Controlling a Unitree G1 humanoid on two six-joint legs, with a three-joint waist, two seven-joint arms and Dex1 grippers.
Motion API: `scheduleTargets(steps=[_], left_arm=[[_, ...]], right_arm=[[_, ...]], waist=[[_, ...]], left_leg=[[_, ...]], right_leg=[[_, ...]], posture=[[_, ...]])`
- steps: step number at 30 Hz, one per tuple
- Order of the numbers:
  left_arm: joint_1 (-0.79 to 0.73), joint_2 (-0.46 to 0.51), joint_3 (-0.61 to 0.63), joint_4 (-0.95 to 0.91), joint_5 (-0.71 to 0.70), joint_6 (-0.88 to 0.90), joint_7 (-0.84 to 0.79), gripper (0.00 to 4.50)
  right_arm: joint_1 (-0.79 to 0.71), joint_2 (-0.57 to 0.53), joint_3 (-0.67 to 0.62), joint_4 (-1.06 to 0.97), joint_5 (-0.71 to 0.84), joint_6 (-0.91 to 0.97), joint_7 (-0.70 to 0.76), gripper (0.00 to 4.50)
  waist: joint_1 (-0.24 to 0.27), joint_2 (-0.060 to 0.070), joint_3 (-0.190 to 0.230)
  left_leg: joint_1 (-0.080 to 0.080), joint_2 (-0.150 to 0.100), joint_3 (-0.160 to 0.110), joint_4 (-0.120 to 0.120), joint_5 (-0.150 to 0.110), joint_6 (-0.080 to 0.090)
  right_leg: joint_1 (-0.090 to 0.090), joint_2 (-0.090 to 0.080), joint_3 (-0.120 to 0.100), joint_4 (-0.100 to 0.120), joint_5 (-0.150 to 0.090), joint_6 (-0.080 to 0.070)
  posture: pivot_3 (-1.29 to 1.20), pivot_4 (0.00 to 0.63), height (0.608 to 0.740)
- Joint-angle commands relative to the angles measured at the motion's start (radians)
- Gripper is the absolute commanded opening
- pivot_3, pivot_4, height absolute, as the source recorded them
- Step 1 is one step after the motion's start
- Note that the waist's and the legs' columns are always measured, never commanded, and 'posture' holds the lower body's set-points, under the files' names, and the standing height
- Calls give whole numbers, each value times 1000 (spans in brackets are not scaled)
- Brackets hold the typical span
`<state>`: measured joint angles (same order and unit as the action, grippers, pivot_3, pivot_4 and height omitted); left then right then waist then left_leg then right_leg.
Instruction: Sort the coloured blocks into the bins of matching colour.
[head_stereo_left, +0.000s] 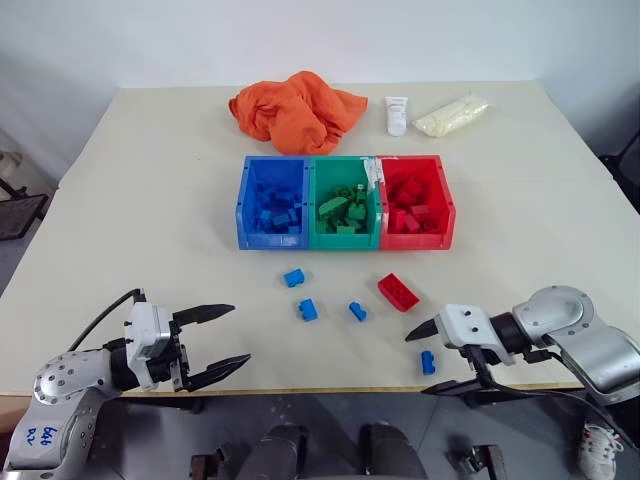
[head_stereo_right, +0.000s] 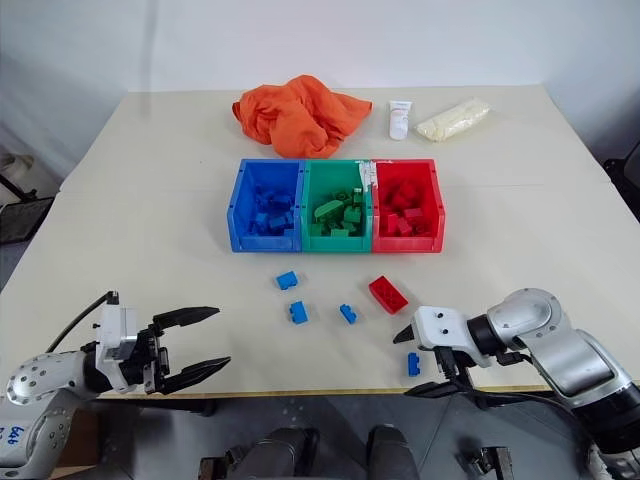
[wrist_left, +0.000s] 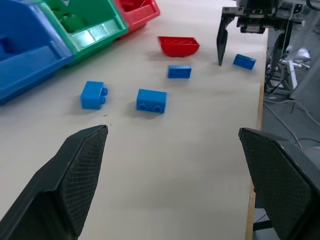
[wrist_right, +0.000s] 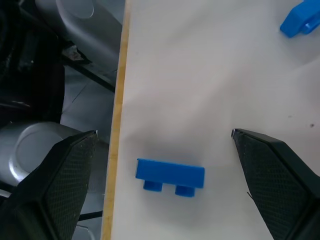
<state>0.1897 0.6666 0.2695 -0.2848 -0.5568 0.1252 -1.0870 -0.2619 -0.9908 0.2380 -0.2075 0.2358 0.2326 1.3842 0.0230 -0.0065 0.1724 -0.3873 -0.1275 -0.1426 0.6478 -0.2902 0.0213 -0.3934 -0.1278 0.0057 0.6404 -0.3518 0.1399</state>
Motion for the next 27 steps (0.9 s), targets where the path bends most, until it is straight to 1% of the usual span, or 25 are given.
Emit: scheduleTargets(steps=[1, 3, 6, 7, 10, 11, 13, 14, 20, 24, 27], left_arm=[[13, 8, 29, -38, -25, 0, 3, 4464], [11, 8, 31, -40, -25, 3, 7, 4464], [5, 7, 30, -38, -23, 3, 12, 4500], [3, 7, 30, -37, -22, 3, 13, 4500], [-1, 5, 26, -34, -19, 1, 18, 4500], [-2, 5, 25, -34, -19, 1, 19, 4500], [-3, 5, 25, -34, -19, 2, 22, 4500], [-4, 5, 25, -33, -19, 1, 22, 4500], [-26, 4, 15, -21, -11, -1, 31, 4500], [-63, 0, 3, 21, 1, -15, 21, 4500], [-110, -2, -10, 69, 17, -33, 16, 4500]], right_arm=[[-7, 21, 13, 49, -34, -46, 0, 4500], [-12, 32, 10, 57, -30, -49, 1, 4500], [-23, 48, 1, 61, -17, -36, -1, 3899], [-28, 52, 0, 66, -21, -34, -6, 3632], [-31, 55, 6, 74, -23, -36, 6, 2650], [-31, 56, 6, 74, -22, -36, 9, 2245], [-30, 59, 5, 76, -21, -36, 8, 1607], [-29, 60, 5, 78, -22, -39, 8, 1406], [-41, 63, -25, 82, -8, -38, -2, 1410], [-100, 74, -87, 32, 69, 73, -40, 1410], [-206, 105, -134, 35, 105, 178, -116, 1410]], waist=[[0, 0, 0], [-1, 0, 0], [-3, 0, 0], [-2, 0, 0], [0, 0, 0], [0, 0, 0], [0, 0, 0], [1, 0, 0], [1, 0, 0], [0, 0, 0], [-4, 1, 1]], left_leg=[[0, 0, 0, 0, 0, 0], [1, 1, 0, 0, 0, 0], [1, 3, 0, 0, 0, -1], [1, 3, 0, 0, 0, -1], [1, 3, 0, 0, 0, -2], [1, 3, 0, 0, -1, -2], [1, 3, 0, 0, -1, -2], [1, 3, 0, 0, -1, -2], [1, 3, 0, 0, -1, -2], [1, 3, 0, 0, -1, -2], [1, 4, 1, 0, -1, -2]], right_leg=[[1, 0, 0, -1, 0, 0], [1, 1, 0, -1, 0, -1], [1, 3, 0, -2, 1, -2], [1, 3, 0, -2, 1, -2], [1, 4, 0, -2, 1, -2], [1, 3, 0, -2, 1, -2], [1, 3, 0, -3, 1, -2], [1, 3, 0, -3, 1, -2], [1, 4, 0, -3, 1, -2], [1, 4, 0, -3, 1, -2], [0, 4, 0, -3, 1, -3]], posture=[[0, 150, 740], [0, 150, 740], [0, 150, 740], [0, 150, 740], [0, 150, 740], [0, 150, 740], [0, 150, 740], [0, 150, 740], [0, 150, 740], [0, 150, 740], [0, 150, 740]])
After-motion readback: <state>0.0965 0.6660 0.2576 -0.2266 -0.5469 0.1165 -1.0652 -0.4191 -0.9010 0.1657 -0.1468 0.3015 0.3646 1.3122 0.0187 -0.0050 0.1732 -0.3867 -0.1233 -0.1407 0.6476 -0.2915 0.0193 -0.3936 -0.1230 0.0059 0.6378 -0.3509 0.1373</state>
